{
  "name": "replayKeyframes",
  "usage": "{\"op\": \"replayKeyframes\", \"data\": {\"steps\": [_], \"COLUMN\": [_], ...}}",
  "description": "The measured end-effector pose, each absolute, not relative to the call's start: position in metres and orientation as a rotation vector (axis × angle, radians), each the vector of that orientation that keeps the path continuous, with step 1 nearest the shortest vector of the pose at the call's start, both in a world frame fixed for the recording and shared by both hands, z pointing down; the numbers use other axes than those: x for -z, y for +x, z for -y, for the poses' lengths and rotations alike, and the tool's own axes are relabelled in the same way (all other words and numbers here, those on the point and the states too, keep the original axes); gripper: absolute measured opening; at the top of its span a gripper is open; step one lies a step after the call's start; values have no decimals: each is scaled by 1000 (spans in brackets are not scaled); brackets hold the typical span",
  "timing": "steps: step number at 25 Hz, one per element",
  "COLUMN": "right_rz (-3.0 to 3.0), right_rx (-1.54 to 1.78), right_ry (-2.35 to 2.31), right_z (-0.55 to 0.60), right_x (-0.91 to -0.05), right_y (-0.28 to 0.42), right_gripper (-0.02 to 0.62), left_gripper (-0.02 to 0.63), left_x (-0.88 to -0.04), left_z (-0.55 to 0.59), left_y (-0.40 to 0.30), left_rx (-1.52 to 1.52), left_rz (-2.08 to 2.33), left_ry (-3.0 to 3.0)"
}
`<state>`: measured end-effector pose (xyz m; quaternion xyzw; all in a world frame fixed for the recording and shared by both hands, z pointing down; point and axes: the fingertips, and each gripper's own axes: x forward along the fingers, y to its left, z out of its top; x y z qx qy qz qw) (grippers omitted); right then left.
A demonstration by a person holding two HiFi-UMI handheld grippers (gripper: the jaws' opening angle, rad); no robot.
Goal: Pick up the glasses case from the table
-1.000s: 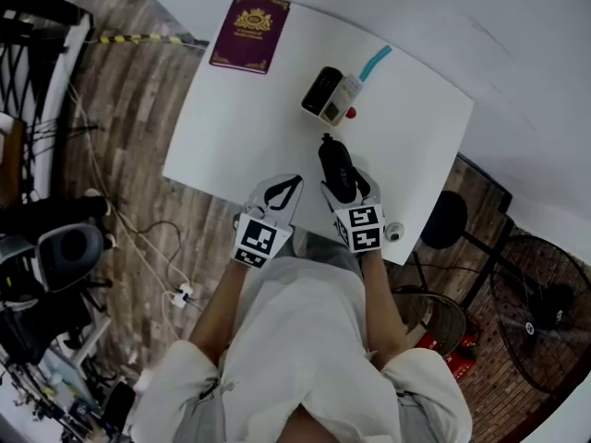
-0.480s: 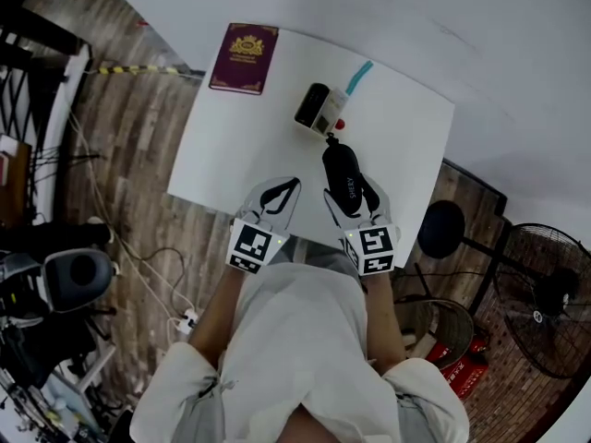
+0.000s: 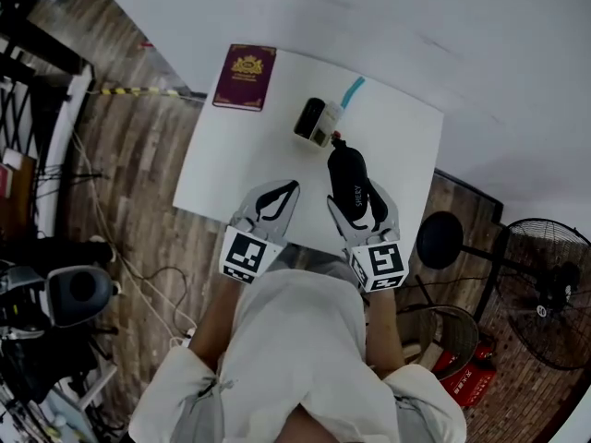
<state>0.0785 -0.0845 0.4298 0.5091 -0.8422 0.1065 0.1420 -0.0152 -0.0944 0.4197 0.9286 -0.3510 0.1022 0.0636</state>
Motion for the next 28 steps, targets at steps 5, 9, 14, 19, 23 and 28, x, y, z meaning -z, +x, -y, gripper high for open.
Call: {"op": "replayKeyframes", "data": {"steps": [5,9,14,19,23,28], "right_rz": [2459,2465,2462,2456,2452,2451], "right_rx": [-247,-210,-190,-175,-166,-164], "right_ry": [1520,1555,1592,1609,1608,1609], "right_z": [77,71,64,61,60,62], "right_x": [-410,-401,-394,-390,-387,-385], "right_y": [77,75,76,75,72,73], "right_gripper": [331,331,331,331,331,331], "left_gripper": [18,18,18,18,18,18], "left_x": [-403,-397,-393,-388,-386,-379], "left_z": [90,85,81,79,79,81], "left_y": [-15,-11,-8,-8,-9,-6], "left_rx": [-275,-250,-240,-227,-221,-191], "left_rz": [1036,1003,972,955,951,941], "left_ry": [2856,2894,2909,2929,2931,2951]}}
